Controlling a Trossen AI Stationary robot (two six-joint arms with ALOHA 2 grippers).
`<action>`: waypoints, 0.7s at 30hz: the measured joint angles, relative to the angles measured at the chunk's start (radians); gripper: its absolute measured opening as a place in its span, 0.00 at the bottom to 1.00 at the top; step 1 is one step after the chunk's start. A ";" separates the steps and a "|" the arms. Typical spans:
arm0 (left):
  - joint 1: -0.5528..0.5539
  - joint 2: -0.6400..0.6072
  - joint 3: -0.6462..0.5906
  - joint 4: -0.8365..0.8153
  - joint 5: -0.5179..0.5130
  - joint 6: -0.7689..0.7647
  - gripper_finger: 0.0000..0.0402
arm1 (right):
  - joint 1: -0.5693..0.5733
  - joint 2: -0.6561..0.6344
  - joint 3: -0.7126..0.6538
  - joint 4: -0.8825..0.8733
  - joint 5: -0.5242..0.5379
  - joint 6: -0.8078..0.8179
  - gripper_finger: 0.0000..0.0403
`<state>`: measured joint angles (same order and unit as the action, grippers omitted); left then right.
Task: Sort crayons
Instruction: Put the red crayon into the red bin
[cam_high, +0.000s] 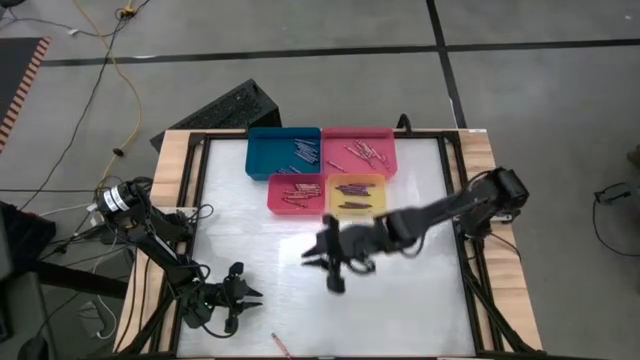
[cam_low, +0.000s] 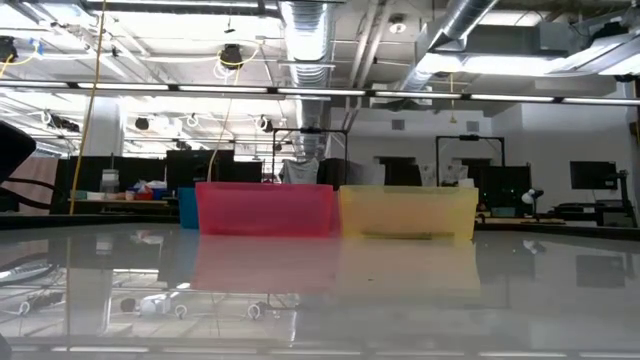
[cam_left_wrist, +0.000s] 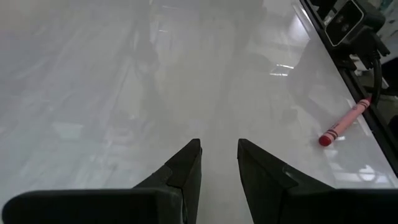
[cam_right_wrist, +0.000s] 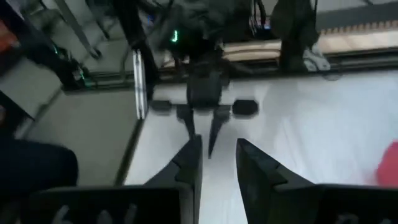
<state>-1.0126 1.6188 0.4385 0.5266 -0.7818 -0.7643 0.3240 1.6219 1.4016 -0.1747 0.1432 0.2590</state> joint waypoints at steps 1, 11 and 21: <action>0.000 0.000 0.000 0.000 0.000 0.000 0.23 | 0.028 0.020 0.011 0.019 0.040 0.003 0.23; 0.000 0.000 0.003 0.007 0.026 -0.010 0.23 | 0.212 0.259 0.160 0.080 0.225 0.043 0.23; -0.002 0.000 0.005 0.012 0.067 -0.020 0.23 | 0.241 0.549 0.523 -0.066 0.217 0.078 0.23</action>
<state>-1.0145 1.6184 0.4438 0.5382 -0.7149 -0.7844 0.5649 2.1706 1.9250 -0.2405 0.3604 0.3370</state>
